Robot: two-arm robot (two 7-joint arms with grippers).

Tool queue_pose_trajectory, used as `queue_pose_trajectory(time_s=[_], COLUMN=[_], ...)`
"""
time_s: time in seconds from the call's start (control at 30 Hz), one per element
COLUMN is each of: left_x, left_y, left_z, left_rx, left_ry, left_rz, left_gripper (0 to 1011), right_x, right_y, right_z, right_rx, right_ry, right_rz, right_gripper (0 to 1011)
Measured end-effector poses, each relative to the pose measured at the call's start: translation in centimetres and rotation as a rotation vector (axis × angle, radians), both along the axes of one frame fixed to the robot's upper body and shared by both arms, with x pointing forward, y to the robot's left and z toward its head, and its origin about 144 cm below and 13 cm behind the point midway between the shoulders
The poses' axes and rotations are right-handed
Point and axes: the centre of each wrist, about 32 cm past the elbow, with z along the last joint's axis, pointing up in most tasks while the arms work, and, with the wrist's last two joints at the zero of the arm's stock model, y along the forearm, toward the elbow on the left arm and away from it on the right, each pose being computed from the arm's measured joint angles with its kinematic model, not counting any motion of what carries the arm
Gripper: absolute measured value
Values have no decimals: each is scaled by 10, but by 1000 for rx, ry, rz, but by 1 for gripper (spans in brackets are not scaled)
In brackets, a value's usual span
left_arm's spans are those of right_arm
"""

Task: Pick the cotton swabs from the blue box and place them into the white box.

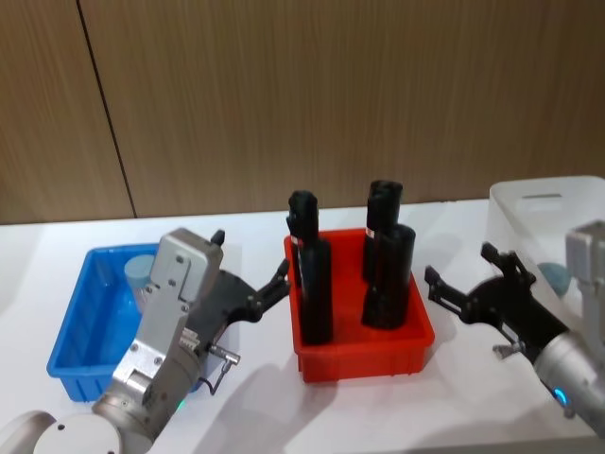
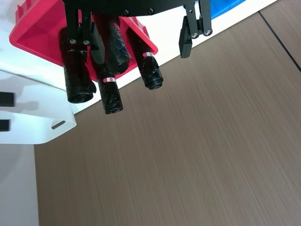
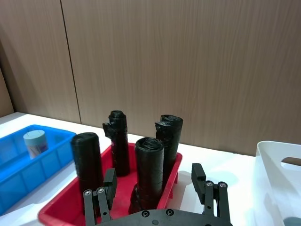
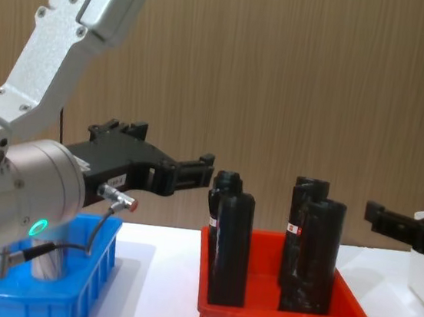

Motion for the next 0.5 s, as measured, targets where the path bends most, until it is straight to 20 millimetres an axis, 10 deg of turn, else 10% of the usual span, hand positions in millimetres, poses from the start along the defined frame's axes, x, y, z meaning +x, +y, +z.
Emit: queue_pose_trajectory(time_s=[0.5], left_x=[0], left_y=[0], left_z=[0], left_rx=[0], left_ry=[0], left_rz=[0], left_gripper=[1003], right_x=[87], right_y=[-19], right_z=[-25], right_rx=[46], right_ry=[43], right_rz=[73], right_gripper=[1001])
